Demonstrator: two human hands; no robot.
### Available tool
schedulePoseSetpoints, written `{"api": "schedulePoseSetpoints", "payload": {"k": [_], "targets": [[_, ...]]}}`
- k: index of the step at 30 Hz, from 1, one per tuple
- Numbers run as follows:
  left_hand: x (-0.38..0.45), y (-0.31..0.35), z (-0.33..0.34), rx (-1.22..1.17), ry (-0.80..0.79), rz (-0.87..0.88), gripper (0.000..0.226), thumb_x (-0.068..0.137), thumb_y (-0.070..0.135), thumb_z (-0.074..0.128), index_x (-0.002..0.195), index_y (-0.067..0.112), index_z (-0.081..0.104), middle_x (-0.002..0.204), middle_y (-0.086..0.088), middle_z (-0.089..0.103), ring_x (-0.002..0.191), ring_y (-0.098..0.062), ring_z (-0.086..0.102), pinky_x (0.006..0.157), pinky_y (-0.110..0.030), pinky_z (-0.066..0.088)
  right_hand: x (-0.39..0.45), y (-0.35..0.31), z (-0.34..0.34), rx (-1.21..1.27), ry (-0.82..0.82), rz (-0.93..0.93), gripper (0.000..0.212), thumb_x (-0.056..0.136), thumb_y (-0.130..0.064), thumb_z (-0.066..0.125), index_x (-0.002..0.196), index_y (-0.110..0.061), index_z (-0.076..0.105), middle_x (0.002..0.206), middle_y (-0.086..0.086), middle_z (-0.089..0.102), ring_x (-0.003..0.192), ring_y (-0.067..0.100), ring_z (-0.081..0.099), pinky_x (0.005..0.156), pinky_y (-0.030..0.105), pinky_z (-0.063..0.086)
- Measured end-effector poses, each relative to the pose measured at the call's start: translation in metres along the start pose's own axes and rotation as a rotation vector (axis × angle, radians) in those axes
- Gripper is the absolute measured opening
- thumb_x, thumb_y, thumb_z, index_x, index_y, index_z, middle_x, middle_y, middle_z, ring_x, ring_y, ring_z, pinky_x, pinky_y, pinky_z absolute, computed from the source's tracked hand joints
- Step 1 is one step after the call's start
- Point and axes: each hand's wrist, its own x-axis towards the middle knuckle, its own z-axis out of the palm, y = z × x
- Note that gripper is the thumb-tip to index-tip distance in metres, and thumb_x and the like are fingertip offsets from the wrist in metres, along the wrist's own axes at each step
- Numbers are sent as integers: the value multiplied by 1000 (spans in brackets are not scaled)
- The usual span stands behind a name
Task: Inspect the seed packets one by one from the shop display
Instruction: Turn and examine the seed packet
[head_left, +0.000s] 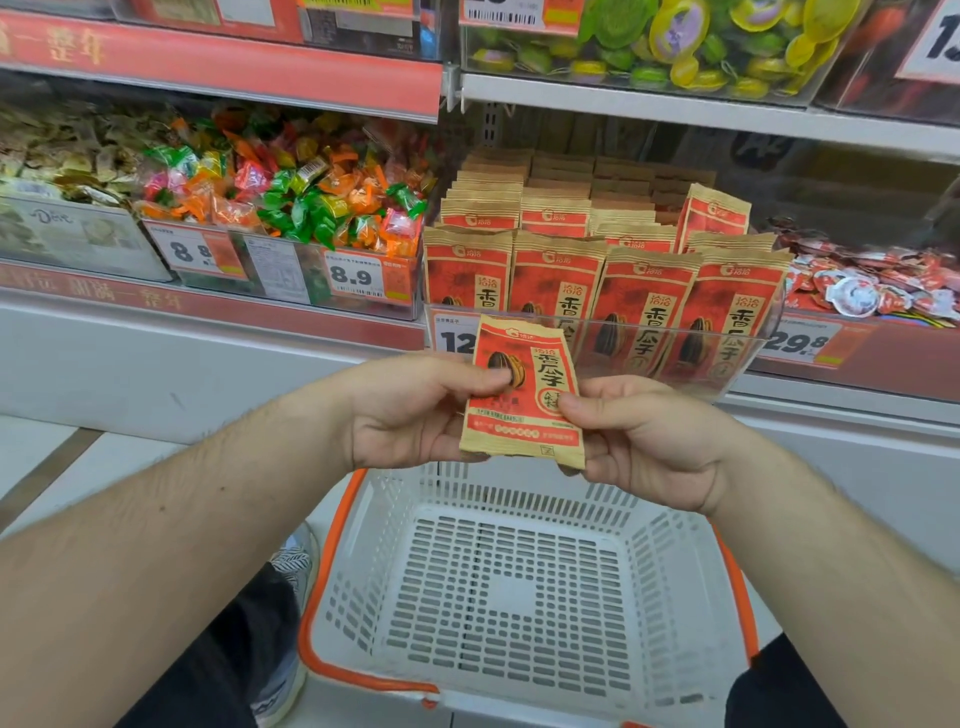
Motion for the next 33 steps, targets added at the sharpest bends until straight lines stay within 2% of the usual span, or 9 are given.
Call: {"api": "schedulePoseSetpoints", "payload": {"k": [4,8,11,21,24,26,28,30,33], "targets": [[-3,-2,0,65,-55,38,48,74,5,69,121,5,63,101,-14,73,76,-21,73,57,-28,60,2,4,-1,-40,-69,-21,78,59,-14,91,128,-4,55,97,20,68,63,20,67,52,25,58],[-3,-1,5,38,-27,27,40,75,6,68,115,4,64,93,-12,74,70,-18,73,53,-24,58,-1,1,2,20,-73,17,52,69,5,64,120,-5,56,84,16,68,55,18,66,49,20,56],[-2,0,8,-34,-2,-35,34,72,9,61,104,-1,65,82,-14,74,64,-19,73,51,-20,57,-1,-1,4,134,-41,99,38,71,15,63,107,2,60,83,17,67,50,15,66,43,16,52],[1,3,7,-124,17,-86,35,71,6,60,104,-5,63,82,-21,72,61,-23,73,50,-20,57,1,-1,7,226,33,160,26,70,2,54,94,4,62,72,15,66,47,11,65,40,14,50],[0,2,7,-86,22,-87,34,73,6,61,105,-4,64,84,-19,72,64,-22,73,52,-21,58,2,-1,7,217,28,163,30,70,5,54,100,5,61,80,18,66,48,13,66,41,15,51],[3,-4,5,103,81,-54,26,82,4,63,109,2,64,89,-14,73,71,-20,73,59,-27,61,4,2,10,110,47,149,37,72,10,58,108,2,59,85,20,66,52,17,67,42,17,52],[8,-12,3,320,195,5,23,91,4,65,113,9,62,98,-10,75,86,-23,72,76,-43,62,5,7,17,-133,125,109,47,76,18,62,117,-4,55,86,19,70,55,20,68,44,20,54],[11,-19,6,426,237,7,23,92,19,70,114,16,65,106,-8,75,104,-28,69,90,-58,55,5,14,27,-406,213,28,56,78,20,65,121,-12,49,86,16,73,56,20,68,47,24,55],[13,-24,13,417,229,-18,20,89,37,70,103,22,69,102,-4,76,102,-26,68,89,-55,53,5,22,40,-632,225,-69,63,74,9,76,120,-22,46,85,6,74,62,19,70,56,30,57]]}}
